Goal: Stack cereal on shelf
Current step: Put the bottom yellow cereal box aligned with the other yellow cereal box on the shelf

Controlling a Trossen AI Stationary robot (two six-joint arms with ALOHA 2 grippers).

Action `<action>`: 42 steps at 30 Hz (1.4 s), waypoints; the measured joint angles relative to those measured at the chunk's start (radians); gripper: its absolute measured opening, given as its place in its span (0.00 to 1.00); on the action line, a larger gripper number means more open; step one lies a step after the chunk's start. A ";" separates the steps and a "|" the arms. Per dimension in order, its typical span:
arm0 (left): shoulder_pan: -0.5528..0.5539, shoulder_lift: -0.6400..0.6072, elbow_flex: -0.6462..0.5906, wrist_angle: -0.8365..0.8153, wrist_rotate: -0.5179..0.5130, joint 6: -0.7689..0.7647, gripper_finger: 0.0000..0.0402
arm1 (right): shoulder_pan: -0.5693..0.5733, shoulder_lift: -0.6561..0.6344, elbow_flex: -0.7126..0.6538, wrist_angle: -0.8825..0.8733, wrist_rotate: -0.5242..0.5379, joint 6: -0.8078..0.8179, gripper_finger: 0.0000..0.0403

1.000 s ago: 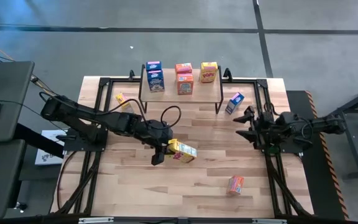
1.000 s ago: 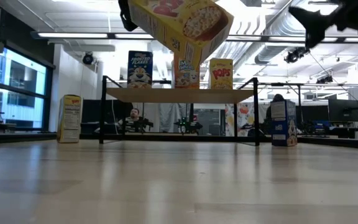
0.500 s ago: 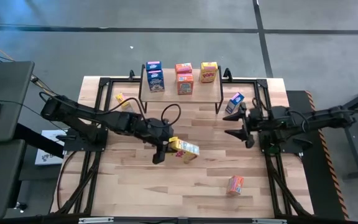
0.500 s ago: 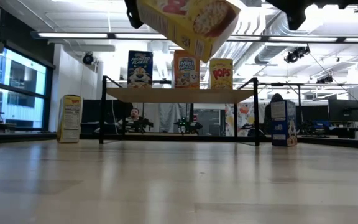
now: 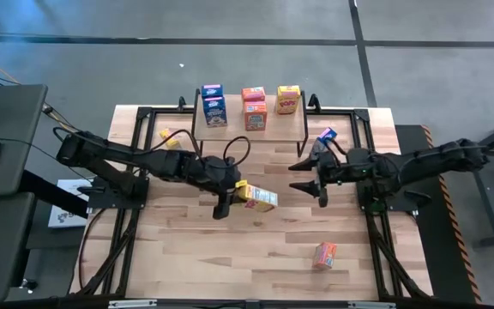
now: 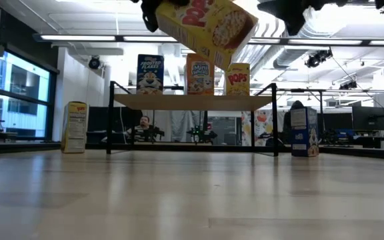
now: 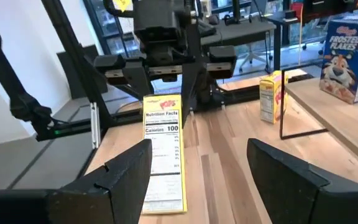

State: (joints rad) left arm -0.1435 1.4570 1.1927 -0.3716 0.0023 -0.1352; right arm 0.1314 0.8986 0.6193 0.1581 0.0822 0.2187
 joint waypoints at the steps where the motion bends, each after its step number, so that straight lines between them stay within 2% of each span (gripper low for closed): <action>1: 0.002 0.000 0.000 0.000 0.000 0.000 0.40 | 0.000 0.017 0.013 0.000 0.000 -0.011 0.64; 11: 0.007 0.000 0.000 0.004 -0.001 0.042 0.40 | 0.000 0.204 0.146 -0.021 -0.023 -0.063 0.64; 17: 0.007 0.000 0.000 0.004 -0.038 0.043 0.40 | 0.000 0.288 0.200 -0.026 -0.028 -0.085 0.64; 25: 0.007 0.000 0.000 0.006 -0.072 0.043 0.40 | 0.000 0.360 0.219 -0.024 -0.087 -0.065 0.64; 31: 0.007 0.000 0.000 0.036 -0.075 0.043 0.40 | 0.000 0.407 0.219 -0.023 -0.089 -0.062 0.64; 42: 0.007 0.000 0.000 0.035 -0.074 0.042 0.40 | -0.005 0.432 0.219 -0.023 -0.118 -0.035 0.63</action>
State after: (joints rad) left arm -0.1368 1.4570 1.1931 -0.3370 -0.0722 -0.0927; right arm 0.1269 1.3308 0.8379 0.1352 -0.0353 0.1837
